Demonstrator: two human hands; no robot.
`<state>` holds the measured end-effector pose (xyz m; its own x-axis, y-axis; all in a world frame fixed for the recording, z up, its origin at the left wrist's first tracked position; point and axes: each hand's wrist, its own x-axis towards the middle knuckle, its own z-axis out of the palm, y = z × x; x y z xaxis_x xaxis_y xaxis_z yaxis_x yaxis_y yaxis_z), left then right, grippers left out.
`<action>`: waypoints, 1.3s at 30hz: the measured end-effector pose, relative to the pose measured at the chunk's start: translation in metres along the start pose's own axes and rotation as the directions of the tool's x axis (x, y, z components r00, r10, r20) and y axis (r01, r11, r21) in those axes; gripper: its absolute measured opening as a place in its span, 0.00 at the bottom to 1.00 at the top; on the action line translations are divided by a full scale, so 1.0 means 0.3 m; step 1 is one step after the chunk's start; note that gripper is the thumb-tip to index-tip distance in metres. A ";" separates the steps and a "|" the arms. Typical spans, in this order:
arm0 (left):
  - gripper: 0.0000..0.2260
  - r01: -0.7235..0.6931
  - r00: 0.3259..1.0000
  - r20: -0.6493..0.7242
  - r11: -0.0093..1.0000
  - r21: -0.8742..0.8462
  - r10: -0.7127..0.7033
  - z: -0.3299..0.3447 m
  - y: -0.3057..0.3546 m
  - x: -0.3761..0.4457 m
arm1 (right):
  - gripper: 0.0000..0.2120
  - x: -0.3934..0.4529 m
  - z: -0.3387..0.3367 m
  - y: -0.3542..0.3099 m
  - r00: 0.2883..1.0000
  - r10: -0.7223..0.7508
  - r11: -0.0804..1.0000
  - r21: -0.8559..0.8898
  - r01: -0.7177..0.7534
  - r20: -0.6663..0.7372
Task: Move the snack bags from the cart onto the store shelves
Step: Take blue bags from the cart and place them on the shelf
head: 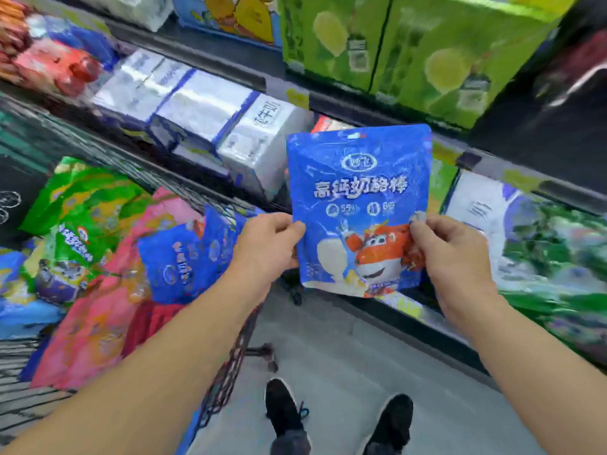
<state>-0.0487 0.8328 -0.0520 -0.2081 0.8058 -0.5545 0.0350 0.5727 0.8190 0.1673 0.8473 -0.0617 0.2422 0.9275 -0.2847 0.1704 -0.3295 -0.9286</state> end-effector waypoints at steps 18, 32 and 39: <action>0.13 -0.331 0.910 0.382 0.836 0.437 0.161 1.194 0.194 -0.104 | 0.09 0.092 -1.121 0.254 0.886 0.163 0.985 0.126 -0.119 -0.435; 0.13 -0.638 0.767 0.363 0.688 0.347 0.529 1.640 0.365 -0.050 | 0.15 0.406 -1.487 0.181 0.807 0.086 0.996 0.038 -0.079 -0.584; 0.15 -0.756 0.643 0.295 0.524 0.392 0.707 1.675 0.372 -0.027 | 0.08 0.493 -1.490 0.148 0.847 0.079 0.973 0.227 0.050 -0.525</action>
<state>0.4481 0.9662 -0.0301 0.1794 0.9674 0.1787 0.5587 -0.2496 0.7909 0.6377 0.8910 -0.0387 0.7202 0.6673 -0.1896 -0.0391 -0.2339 -0.9715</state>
